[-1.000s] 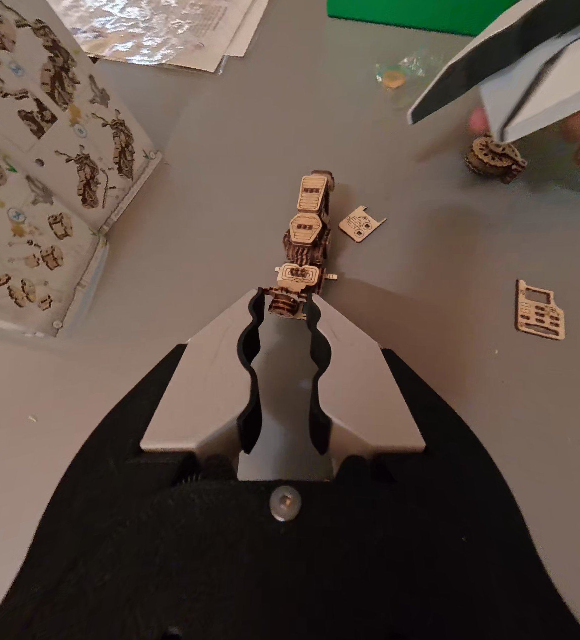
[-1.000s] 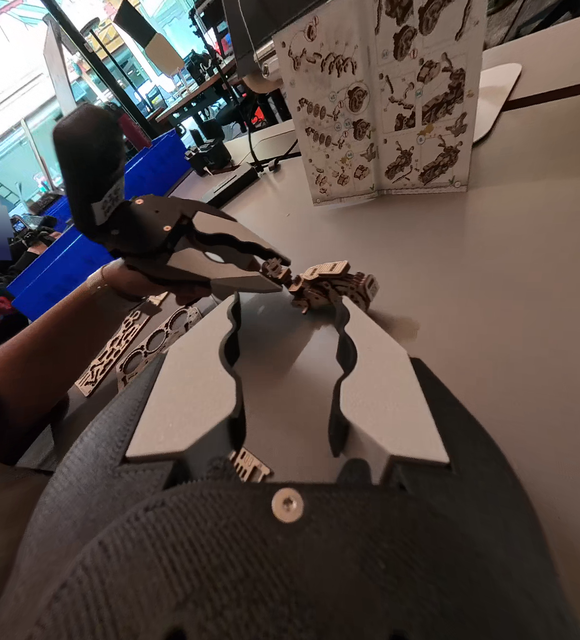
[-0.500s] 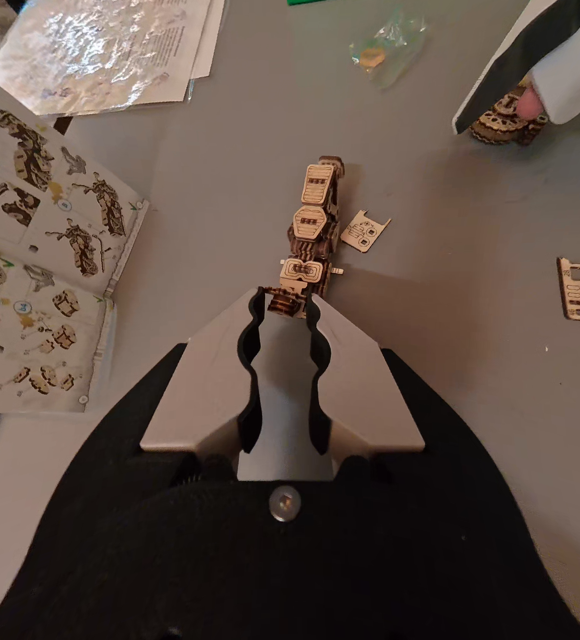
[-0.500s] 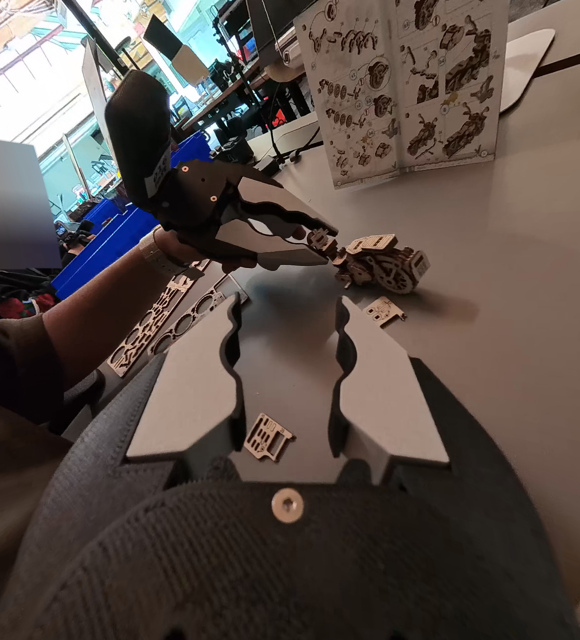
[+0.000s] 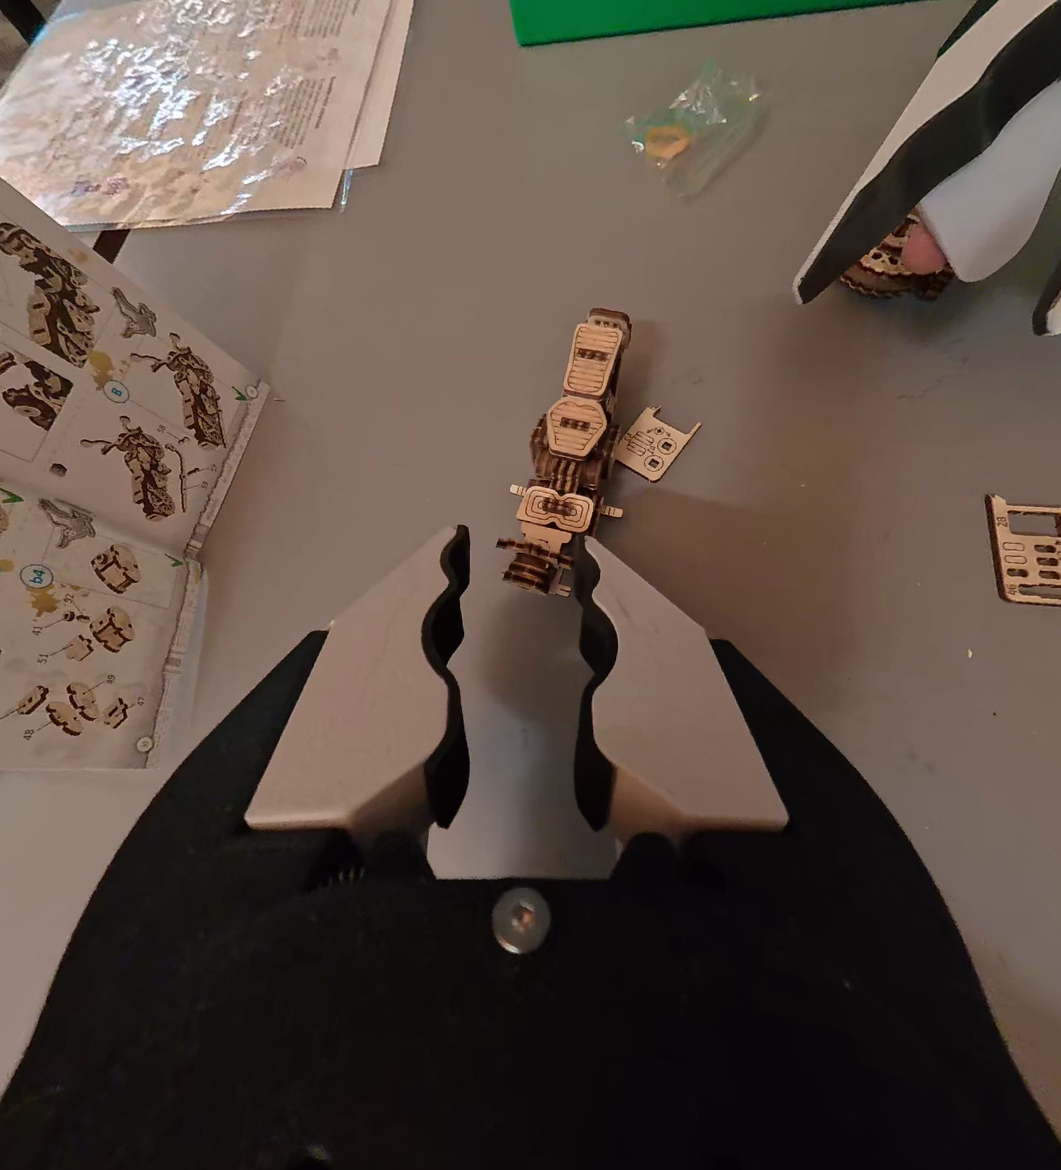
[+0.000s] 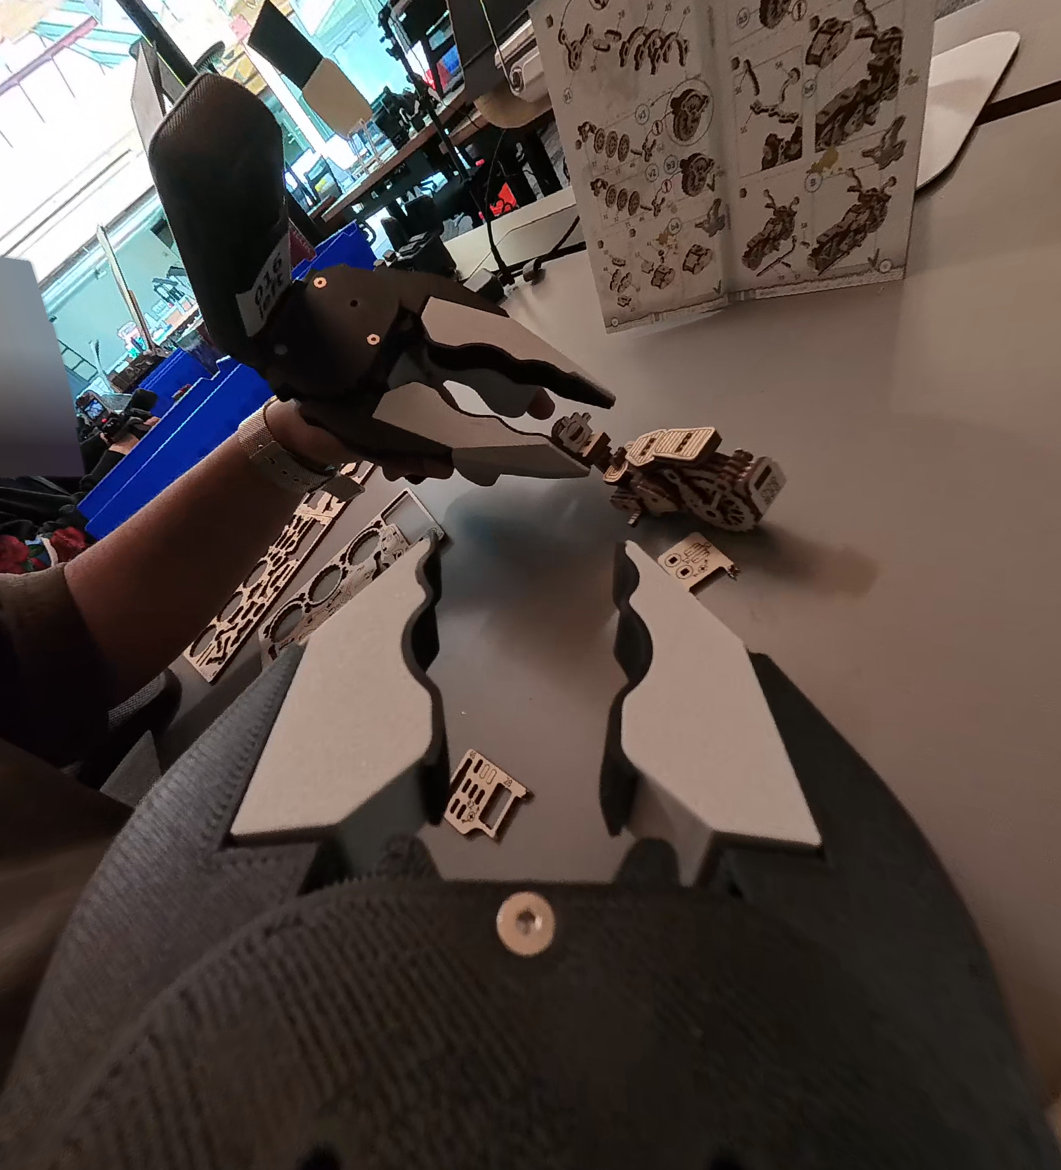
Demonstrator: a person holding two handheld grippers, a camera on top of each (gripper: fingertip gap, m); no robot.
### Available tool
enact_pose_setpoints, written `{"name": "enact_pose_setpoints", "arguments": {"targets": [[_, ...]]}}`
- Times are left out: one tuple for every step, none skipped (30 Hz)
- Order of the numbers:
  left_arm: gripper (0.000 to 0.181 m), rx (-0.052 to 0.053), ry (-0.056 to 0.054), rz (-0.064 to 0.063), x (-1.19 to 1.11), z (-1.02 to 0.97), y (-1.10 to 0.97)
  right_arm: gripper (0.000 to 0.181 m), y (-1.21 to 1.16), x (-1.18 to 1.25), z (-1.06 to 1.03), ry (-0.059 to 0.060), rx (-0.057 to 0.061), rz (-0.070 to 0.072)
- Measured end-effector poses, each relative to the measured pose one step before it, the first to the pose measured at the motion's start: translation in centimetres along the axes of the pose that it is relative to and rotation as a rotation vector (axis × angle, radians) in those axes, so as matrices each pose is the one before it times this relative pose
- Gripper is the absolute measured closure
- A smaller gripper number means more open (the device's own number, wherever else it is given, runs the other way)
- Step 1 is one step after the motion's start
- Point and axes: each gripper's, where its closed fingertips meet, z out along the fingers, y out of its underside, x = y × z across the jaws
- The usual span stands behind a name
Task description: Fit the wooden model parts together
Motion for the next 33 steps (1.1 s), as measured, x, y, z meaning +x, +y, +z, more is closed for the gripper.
{"name": "enact_pose_setpoints", "arguments": {"targets": [[0.150, 0.0002, 0.0012, -0.0017, 0.048, -0.004, 0.011, 0.128, 0.034, -0.002, 0.013, 0.0000, -0.0010, -0.0001], [0.150, -0.0012, 0.0009, -0.0035, 0.031, 0.014, 0.026, 0.128, 0.017, 0.013, 0.010, 0.0005, -0.0009, -0.0003], [0.150, -0.0016, 0.0025, -0.0033, 0.045, 0.020, 0.038, 0.128, 0.019, 0.010, 0.017, 0.0007, -0.0009, -0.0003], [0.150, -0.0016, 0.0017, -0.0018, 0.042, 0.009, 0.032, 0.128, 0.021, 0.007, 0.016, 0.0006, -0.0011, -0.0002], [0.151, -0.0026, -0.0019, -0.0019, -0.019, 0.004, 0.044, 0.128, 0.030, -0.003, 0.008, 0.0002, -0.0013, -0.0002], [0.151, -0.0044, -0.0008, -0.0031, -0.010, 0.011, 0.057, 0.128, 0.034, 0.000, 0.024, 0.0001, -0.0013, -0.0003], [0.152, -0.0030, 0.0036, -0.0038, 0.029, -0.003, 0.034, 0.128, 0.029, -0.001, 0.020, 0.0004, -0.0015, -0.0004], [0.153, -0.0007, 0.0037, -0.0044, 0.030, -0.013, -0.015, 0.128, 0.027, -0.008, 0.019, 0.0008, -0.0014, -0.0010], [0.157, -0.0004, 0.0020, -0.0062, -0.002, -0.014, -0.013, 0.128, 0.028, 0.003, 0.007, 0.0012, -0.0012, -0.0016], [0.160, -0.0010, 0.0026, -0.0086, -0.006, -0.018, -0.029, 0.128, 0.026, 0.005, 0.020, 0.0013, -0.0013, -0.0018], [0.160, -0.0015, 0.0068, -0.0093, 0.042, 0.003, -0.016, 0.128, 0.037, 0.004, 0.021, 0.0011, -0.0016, -0.0015], [0.160, -0.0010, 0.0079, -0.0096, 0.068, -0.005, -0.016, 0.128, 0.016, 0.001, 0.020, 0.0006, -0.0012, -0.0009], [0.160, 0.0006, 0.0046, -0.0075, 0.035, 0.000, -0.023, 0.128, 0.022, 0.001, 0.004, 0.0001, -0.0008, -0.0002], [0.160, 0.0002, 0.0015, -0.0043, 0.004, 0.012, -0.021, 0.127, 0.020, 0.005, 0.015, -0.0002, -0.0006, 0.0003], [0.160, -0.0010, -0.0016, -0.0040, -0.011, 0.010, 0.014, 0.128, 0.013, -0.007, 0.008, -0.0001, -0.0002, 0.0005], [0.159, -0.0022, -0.0023, -0.0059, -0.029, -0.007, 0.014, 0.127, 0.006, 0.006, 0.007, -0.0001, -0.0003, 0.0005], [0.160, -0.0023, -0.0007, -0.0078, 0.016, -0.016, 0.008, 0.128, 0.008, 0.005, 0.006, -0.0001, -0.0004, 0.0005], [0.160, -0.0021, 0.0022, -0.0085, 0.068, -0.031, 0.018, 0.127, 0.010, 0.005, 0.005, -0.0001, -0.0005, 0.0006], [0.160, -0.0020, 0.0015, -0.0075, 0.072, -0.028, 0.026, 0.127, 0.021, -0.001, 0.015, -0.0005, -0.0006, 0.0005], [0.159, -0.0019, -0.0012, -0.0055, 0.039, -0.031, 0.028, 0.127, 0.014, -0.016, 0.020, -0.0008, -0.0006, 0.0004], [0.159, -0.0013, -0.0023, -0.0047, 0.026, -0.029, 0.035, 0.127, 0.016, -0.016, 0.019, -0.0009, -0.0007, 0.0002], [0.159, -0.0015, -0.0050, -0.0058, -0.002, -0.024, 0.031, 0.127, 0.025, -0.018, 0.011, -0.0007, -0.0009, 0.0000], [0.159, -0.0021, -0.0076, -0.0060, -0.056, -0.024, 0.037, 0.127, 0.023, -0.009, 0.023, -0.0002, -0.0011, -0.0004], [0.159, -0.0026, -0.0080, -0.0026, -0.070, -0.046, 0.046, 0.127, 0.025, -0.002, 0.011, 0.0002, -0.0010, -0.0006], [0.159, -0.0035, -0.0115, 0.0006, -0.103, -0.061, 0.064, 0.127, 0.009, 0.003, 0.003, 0.0004, -0.0006, -0.0006], [0.159, -0.0043, -0.0110, 0.0010, -0.097, -0.098, 0.089, 0.127, -0.003, 0.013, 0.005, 0.0004, -0.0002, -0.0003], [0.159, -0.0041, -0.0041, 0.0018, 0.007, -0.115, 0.102, 0.127, -0.007, 0.007, -0.005, 0.0001, 0.0004, 0.0002], [0.159, -0.0018, -0.0005, 0.0021, 0.070, -0.142, 0.107, 0.128, -0.006, 0.011, -0.007, -0.0002, 0.0008, 0.0007], [0.159, -0.0008, -0.0029, 0.0025, 0.032, -0.135, 0.107, 0.128, -0.020, 0.017, -0.011, -0.0002, 0.0007, 0.0009], [0.160, -0.0010, -0.0058, 0.0002, -0.033, -0.120, 0.125, 0.128, 0.008, 0.008, 0.005, -0.0005, 0.0001, 0.0011], [0.160, -0.0006, -0.0028, -0.0008, 0.000, -0.099, 0.118, 0.127, 0.011, -0.001, 0.015, -0.0010, -0.0004, 0.0012], [0.160, 0.0032, -0.0011, -0.0010, 0.019, -0.093, 0.070, 0.128, 0.026, -0.017, 0.020, -0.0010, -0.0009, 0.0010], [0.160, 0.0027, -0.0016, -0.0031, -0.001, -0.052, 0.053, 0.127, 0.041, -0.009, 0.031, -0.0009, -0.0017, 0.0003]]}}
